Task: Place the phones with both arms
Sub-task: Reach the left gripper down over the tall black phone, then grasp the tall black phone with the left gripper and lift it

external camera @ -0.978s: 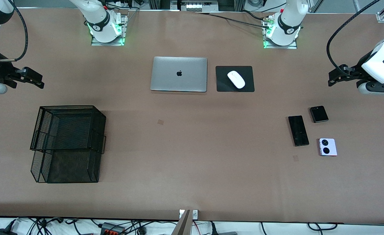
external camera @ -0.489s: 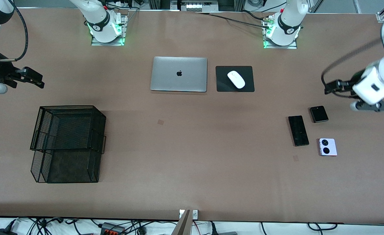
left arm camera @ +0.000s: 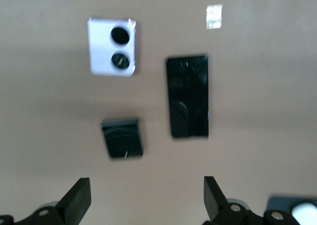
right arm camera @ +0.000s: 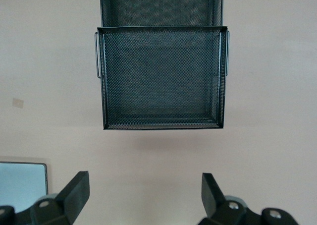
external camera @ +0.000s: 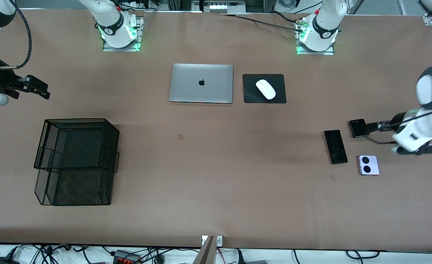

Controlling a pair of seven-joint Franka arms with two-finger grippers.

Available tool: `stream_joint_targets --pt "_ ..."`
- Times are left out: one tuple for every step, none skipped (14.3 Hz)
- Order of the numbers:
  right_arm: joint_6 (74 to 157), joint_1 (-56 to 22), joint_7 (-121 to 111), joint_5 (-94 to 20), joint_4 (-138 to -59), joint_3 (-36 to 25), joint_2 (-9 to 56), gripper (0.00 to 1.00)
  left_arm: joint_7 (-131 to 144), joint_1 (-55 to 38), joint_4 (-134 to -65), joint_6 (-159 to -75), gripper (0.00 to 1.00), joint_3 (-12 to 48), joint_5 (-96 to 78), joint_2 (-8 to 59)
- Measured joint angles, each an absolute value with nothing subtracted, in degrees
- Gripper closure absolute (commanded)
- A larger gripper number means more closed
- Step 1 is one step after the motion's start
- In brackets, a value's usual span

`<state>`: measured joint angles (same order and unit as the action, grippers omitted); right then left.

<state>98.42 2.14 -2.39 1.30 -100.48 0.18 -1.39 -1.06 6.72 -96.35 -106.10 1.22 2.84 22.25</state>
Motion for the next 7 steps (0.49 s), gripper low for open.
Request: stream_joint_targets --pt "98.39 2.14 -2.39 1.30 -100.49 0.18 -1.38 0.00 -0.93 6.59 -96.72 -109.75 0.00 1.45 2.85 24.34" --pt "98.36 2.14 -2.39 1.30 -100.49 0.18 -1.36 0.00 -0.88 6.53 -97.42 -113.45 0.00 1.66 2.85 26.09" --pt "98.35 2.14 -2.39 1.30 -100.49 0.17 -1.36 0.00 -0.88 6.43 -98.65 -117.55 0.00 2.02 2.85 27.47" --pt "98.35 2.15 -2.39 1.30 -100.49 0.17 -1.36 0.00 -0.72 6.28 -100.44 -122.28 0.00 2.53 2.85 28.49" --pt "98.35 2.15 -2.39 1.30 -100.49 0.17 -1.36 0.00 -0.54 6.04 -102.64 -126.88 0.00 2.81 2.85 29.18" --pt "98.35 2.15 -2.39 1.30 -100.49 0.17 -1.36 0.00 -0.51 5.78 -105.18 -131.26 0.00 3.00 2.85 29.66" --pt "98.35 2.15 -2.39 1.30 -100.49 0.17 -1.36 0.00 -0.49 5.55 -107.56 -134.85 0.00 3.09 2.85 30.06"
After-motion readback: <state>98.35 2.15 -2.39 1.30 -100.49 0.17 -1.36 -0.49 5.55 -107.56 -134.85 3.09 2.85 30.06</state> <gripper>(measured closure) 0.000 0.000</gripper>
